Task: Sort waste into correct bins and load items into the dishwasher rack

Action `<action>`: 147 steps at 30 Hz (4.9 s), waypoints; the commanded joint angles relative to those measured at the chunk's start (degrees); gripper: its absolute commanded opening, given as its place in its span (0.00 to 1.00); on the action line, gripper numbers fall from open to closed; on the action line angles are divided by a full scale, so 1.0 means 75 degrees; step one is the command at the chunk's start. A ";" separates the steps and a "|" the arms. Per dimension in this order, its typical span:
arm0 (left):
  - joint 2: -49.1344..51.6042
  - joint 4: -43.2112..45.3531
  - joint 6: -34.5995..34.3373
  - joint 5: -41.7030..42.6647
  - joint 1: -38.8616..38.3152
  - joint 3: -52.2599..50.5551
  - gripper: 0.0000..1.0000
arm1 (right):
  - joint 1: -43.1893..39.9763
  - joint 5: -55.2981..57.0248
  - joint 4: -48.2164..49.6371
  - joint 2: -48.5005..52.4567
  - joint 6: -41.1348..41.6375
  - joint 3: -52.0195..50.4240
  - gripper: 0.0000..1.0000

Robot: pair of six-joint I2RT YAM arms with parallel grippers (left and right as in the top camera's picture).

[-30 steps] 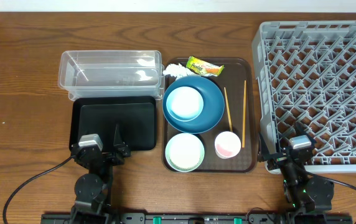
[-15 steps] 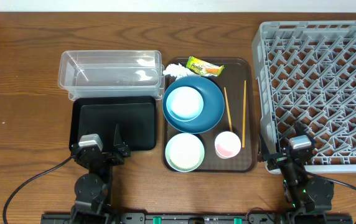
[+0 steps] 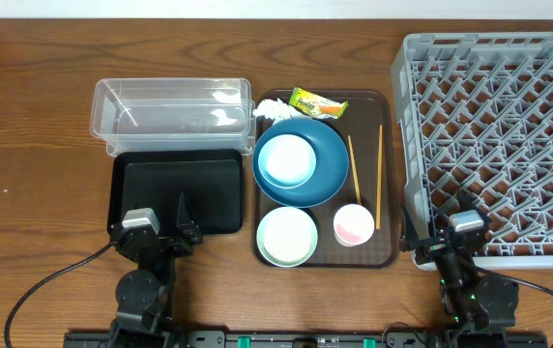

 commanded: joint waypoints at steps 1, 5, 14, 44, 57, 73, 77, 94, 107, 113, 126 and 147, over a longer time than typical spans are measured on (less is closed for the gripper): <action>-0.0050 -0.0073 0.0052 -0.0006 0.0012 -0.0239 0.92 | -0.0108 -0.0032 -0.0006 -0.0032 0.0082 -0.0026 0.99; -0.0050 -0.0073 0.0052 -0.0006 0.0012 -0.0239 0.92 | -0.0108 -0.0032 -0.0006 -0.0032 0.0082 -0.0026 0.99; -0.0050 -0.0073 0.0052 -0.0006 0.0012 -0.0239 0.92 | -0.0108 -0.0032 -0.0006 -0.0032 0.0079 -0.0026 0.99; -0.0050 0.0117 0.0050 -0.0003 0.0009 -0.0239 0.92 | -0.0108 -0.0052 0.0117 -0.0032 0.0108 -0.0026 0.99; -0.0050 0.0032 0.0052 0.3290 0.0009 -0.0239 0.92 | -0.0108 -0.1577 0.0105 -0.0032 0.1367 -0.0026 0.99; 0.0105 0.0935 0.0052 0.4570 0.0012 0.0997 0.92 | -0.0108 -0.2002 -0.0828 0.0388 0.1679 0.1746 0.99; 0.0804 0.0105 0.0052 0.4607 0.0012 0.2092 0.92 | -0.0108 -0.2206 -0.1271 0.1361 0.1679 0.2897 0.99; 0.6505 -0.5205 -0.0644 0.6094 0.0009 0.7635 0.92 | -0.0108 -0.3171 -0.5409 0.7405 0.1679 0.7787 0.99; 0.9256 -0.4788 -0.0353 0.3628 -0.3646 0.7635 0.79 | -0.0108 -0.1990 -0.5662 0.7793 0.2996 0.7787 0.91; 1.0975 -0.3509 -0.0361 0.2981 -0.5240 0.7635 0.70 | -0.0108 -0.1058 -0.6088 0.7793 0.3759 0.7787 0.90; 1.2595 -0.2084 -0.0699 0.2136 -0.5636 0.7638 0.33 | -0.0108 -0.1055 -0.6499 0.7799 0.3736 0.7787 0.83; 0.9486 -0.3261 -0.1297 1.0229 -0.0662 0.8163 0.06 | 0.0271 -0.5050 -0.5074 0.7845 0.0612 0.7772 0.73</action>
